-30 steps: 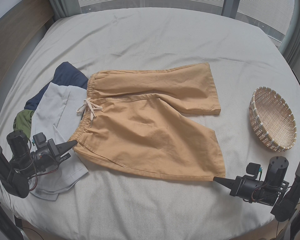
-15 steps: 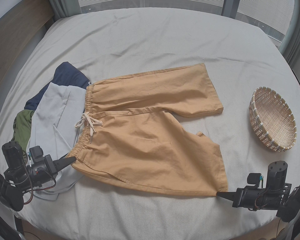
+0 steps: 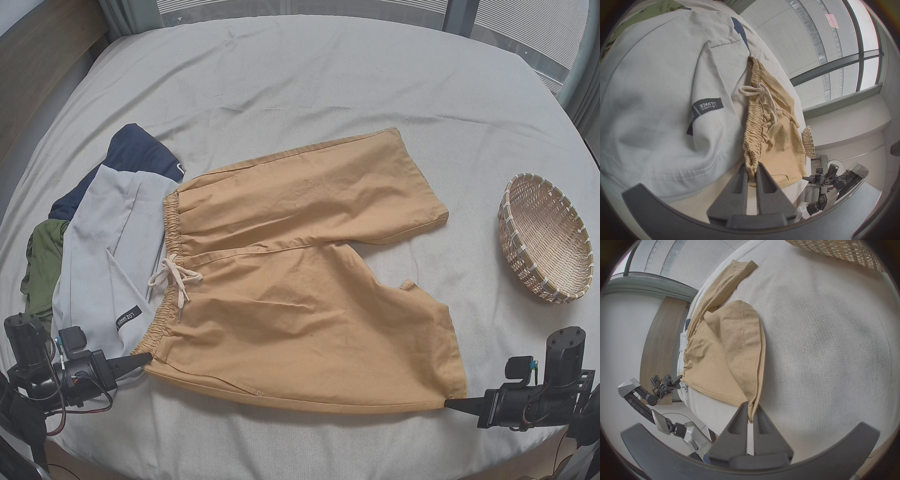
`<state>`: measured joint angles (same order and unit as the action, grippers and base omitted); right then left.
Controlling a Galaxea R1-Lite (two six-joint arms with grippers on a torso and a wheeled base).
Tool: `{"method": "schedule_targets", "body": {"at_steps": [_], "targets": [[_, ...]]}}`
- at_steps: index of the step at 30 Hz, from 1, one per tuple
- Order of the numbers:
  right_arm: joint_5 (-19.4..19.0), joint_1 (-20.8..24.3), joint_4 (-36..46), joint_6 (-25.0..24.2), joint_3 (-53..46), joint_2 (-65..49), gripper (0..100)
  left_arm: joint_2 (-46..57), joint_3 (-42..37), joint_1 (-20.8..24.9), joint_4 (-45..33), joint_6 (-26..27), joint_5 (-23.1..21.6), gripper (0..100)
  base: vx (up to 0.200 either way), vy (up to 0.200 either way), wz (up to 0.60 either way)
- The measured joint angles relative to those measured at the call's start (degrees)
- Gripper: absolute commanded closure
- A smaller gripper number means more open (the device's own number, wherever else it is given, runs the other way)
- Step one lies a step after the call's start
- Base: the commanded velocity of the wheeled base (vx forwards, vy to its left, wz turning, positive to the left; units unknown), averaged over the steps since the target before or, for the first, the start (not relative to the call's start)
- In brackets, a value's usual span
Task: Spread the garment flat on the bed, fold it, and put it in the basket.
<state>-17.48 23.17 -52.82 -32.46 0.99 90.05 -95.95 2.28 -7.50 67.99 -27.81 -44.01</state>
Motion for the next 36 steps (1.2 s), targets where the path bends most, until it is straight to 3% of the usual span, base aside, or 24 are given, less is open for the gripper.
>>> {"method": "schedule_targets", "body": {"at_steps": [9,10,19,26,31,36], "targets": [[-0.4,0.7,4.9,1.1,0.0,-1.8,100,-0.2,-1.2,-1.9,0.0,3.5,-0.2,100,0.0,0.0,0.0],[-0.6,0.7,5.2,1.2,0.0,-1.9,0,-0.3,-1.3,-2.2,0.0,3.7,-0.2,0,0.0,0.0,0.0],[-0.9,-1.2,1.3,1.1,0.0,-2.2,0,-0.4,-1.3,-3.6,1.5,3.9,-1.5,0,0.0,0.0,0.0],[-3.3,-6.8,-10.1,0.3,1.3,-0.6,0,-0.4,-1.1,-5.4,8.0,3.2,-1.6,0,0.0,0.0,0.0],[-3.9,-8.3,-15.9,-1.4,3.6,4.1,0,-0.3,-1.3,-5.8,9.5,2.5,-1.7,0,0.0,0.0,0.0],[-4.3,-8.6,-27.1,-2.7,4.7,10.9,0,-0.2,-1.3,-5.9,9.8,2.4,-1.7,0,0.0,0.0,0.0]]}}
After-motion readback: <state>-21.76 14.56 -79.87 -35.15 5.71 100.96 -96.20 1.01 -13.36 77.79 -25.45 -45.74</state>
